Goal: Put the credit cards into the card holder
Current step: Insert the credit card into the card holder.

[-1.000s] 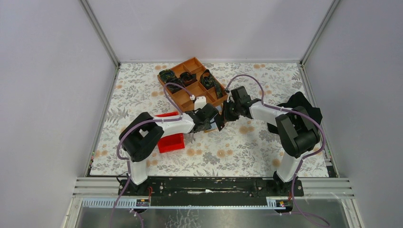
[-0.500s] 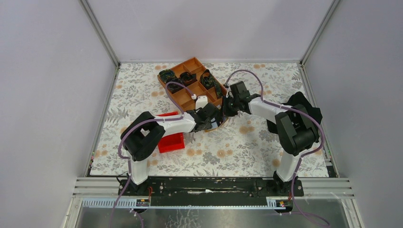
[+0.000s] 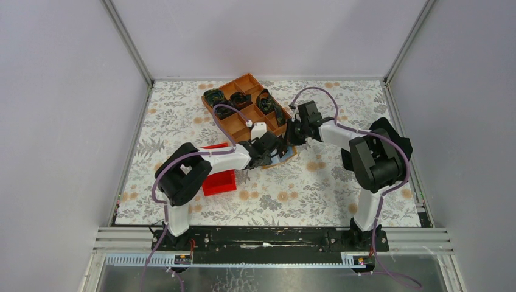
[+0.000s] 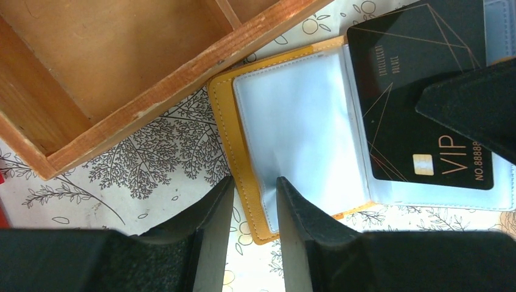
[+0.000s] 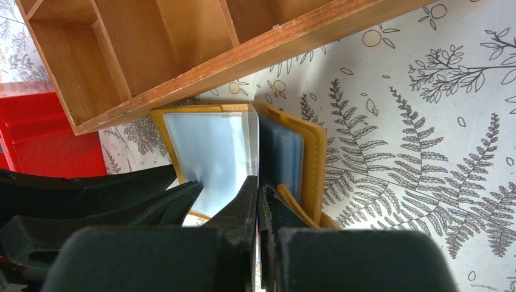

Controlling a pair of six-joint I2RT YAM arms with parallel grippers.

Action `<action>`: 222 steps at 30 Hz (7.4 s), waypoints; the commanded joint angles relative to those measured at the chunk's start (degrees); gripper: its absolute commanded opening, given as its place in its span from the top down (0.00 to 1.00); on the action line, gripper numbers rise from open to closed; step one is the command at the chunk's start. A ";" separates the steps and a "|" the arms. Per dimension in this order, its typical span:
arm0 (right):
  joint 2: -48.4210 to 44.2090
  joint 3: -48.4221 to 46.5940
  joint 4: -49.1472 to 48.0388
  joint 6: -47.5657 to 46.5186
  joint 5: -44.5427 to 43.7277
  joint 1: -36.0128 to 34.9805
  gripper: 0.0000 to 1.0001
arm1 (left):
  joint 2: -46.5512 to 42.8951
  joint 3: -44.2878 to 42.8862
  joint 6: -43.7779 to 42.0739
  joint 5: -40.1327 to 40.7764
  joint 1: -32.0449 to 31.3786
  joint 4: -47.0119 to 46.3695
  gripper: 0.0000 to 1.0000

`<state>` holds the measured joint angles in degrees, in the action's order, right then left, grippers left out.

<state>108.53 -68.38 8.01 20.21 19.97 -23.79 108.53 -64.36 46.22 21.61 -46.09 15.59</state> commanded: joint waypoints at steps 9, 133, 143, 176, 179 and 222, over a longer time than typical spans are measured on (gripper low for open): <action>0.67 10.33 -12.78 2.24 9.85 3.41 1.00 | 7.76 3.75 -3.74 -5.16 -0.17 8.36 0.62; -1.92 17.34 0.19 3.00 -3.05 -4.12 0.51 | 5.05 7.83 0.39 -10.94 -8.31 9.48 0.53; -1.48 17.39 1.67 0.78 -5.67 -4.80 0.49 | -2.21 10.78 3.85 -7.74 -8.26 9.62 0.49; -9.79 16.86 6.73 -1.54 -10.56 -6.37 0.46 | 0.51 8.54 6.28 3.73 -7.68 7.94 0.58; -10.78 16.98 6.90 -1.45 -10.47 -6.40 0.46 | 0.85 8.72 6.83 2.01 -7.53 6.26 0.58; -12.93 18.12 5.27 0.18 -9.53 -8.11 0.44 | 2.27 8.79 3.87 -7.10 -9.88 4.62 0.66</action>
<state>95.96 -51.77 9.93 19.90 10.41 -30.72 104.95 -57.56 51.27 21.54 -53.67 8.12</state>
